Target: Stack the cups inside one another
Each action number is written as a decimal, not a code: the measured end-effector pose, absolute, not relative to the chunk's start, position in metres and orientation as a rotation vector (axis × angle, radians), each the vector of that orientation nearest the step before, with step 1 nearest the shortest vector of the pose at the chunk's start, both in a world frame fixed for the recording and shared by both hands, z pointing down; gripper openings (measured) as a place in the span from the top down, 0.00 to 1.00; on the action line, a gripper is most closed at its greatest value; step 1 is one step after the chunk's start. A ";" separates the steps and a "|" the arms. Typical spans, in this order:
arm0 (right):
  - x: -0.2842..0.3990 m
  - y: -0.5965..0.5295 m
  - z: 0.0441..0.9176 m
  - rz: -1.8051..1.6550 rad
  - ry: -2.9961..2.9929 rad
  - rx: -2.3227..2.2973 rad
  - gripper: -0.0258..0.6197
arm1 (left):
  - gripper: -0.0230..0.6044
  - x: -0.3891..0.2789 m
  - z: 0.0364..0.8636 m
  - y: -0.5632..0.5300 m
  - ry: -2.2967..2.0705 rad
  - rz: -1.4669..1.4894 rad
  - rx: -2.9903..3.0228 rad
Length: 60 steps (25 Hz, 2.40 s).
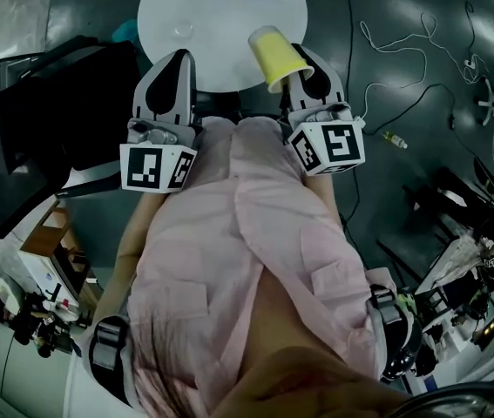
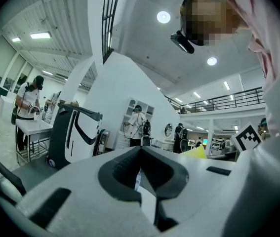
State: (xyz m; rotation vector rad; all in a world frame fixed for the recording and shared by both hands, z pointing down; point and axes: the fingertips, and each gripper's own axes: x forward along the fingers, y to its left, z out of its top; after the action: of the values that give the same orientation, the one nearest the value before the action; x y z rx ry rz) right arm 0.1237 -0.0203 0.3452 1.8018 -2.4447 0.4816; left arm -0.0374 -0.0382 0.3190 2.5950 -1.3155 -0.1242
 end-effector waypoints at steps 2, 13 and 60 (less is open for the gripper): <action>0.130 -0.020 0.351 0.492 -2.443 1.793 0.90 | 0.94 -0.033 0.324 -0.035 -1.332 -0.128 2.579; 0.142 -0.018 0.355 0.524 -2.468 1.763 0.90 | 0.94 -0.032 0.325 -0.034 -1.413 -0.149 2.515; 0.135 -0.038 0.365 0.517 -2.451 1.692 0.90 | 0.94 -0.040 0.327 -0.045 -1.458 -0.163 2.472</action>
State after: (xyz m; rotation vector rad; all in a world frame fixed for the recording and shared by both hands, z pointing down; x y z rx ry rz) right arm 0.1353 -0.0379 0.3651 1.6915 -2.4508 0.5167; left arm -0.0397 -0.0454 0.3268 2.4720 -1.4579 -0.1625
